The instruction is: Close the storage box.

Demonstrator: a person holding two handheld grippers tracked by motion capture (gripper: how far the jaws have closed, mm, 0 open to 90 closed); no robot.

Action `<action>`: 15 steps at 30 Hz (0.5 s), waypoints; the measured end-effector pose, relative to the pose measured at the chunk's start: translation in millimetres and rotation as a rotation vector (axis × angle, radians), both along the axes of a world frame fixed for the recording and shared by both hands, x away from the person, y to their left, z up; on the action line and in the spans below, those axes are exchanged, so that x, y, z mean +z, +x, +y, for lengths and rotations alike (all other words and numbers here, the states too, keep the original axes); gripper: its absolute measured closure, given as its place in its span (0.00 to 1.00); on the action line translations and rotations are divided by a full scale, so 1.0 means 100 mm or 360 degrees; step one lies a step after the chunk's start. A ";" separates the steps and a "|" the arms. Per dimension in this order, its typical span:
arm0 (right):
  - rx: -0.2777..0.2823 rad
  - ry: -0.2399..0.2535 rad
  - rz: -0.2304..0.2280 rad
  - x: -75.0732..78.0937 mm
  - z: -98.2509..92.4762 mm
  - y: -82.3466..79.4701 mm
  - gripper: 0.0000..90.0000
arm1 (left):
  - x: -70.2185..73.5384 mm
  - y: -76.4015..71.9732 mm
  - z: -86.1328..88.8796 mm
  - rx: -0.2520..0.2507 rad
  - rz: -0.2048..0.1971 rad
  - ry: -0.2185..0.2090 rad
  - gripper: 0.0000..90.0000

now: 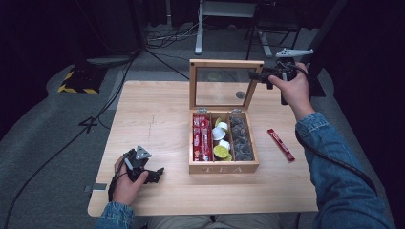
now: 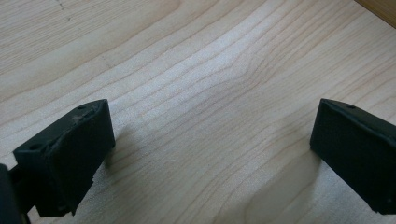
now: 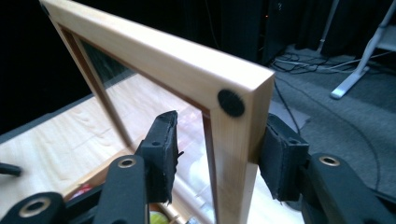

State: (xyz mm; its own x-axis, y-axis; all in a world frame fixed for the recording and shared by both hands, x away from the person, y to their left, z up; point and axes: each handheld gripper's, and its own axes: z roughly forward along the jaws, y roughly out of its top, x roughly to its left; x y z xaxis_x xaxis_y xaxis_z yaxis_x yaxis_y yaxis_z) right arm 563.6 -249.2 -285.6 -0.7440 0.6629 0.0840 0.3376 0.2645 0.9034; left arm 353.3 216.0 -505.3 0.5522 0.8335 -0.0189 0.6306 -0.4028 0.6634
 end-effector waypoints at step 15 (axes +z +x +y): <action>-0.0002 -0.0107 0.0037 0.08 -0.03 -0.35 0.51 | 0.00 0.00 0.00 -0.0001 0.0002 -0.0005 0.00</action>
State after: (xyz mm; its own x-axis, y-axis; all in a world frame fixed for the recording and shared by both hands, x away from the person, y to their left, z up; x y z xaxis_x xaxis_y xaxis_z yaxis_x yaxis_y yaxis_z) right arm 528.6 -252.5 -277.5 -0.7413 0.6688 0.0563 0.3587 0.3239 0.8755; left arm 353.3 216.0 -505.4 0.5526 0.8331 -0.0221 0.6311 -0.4010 0.6640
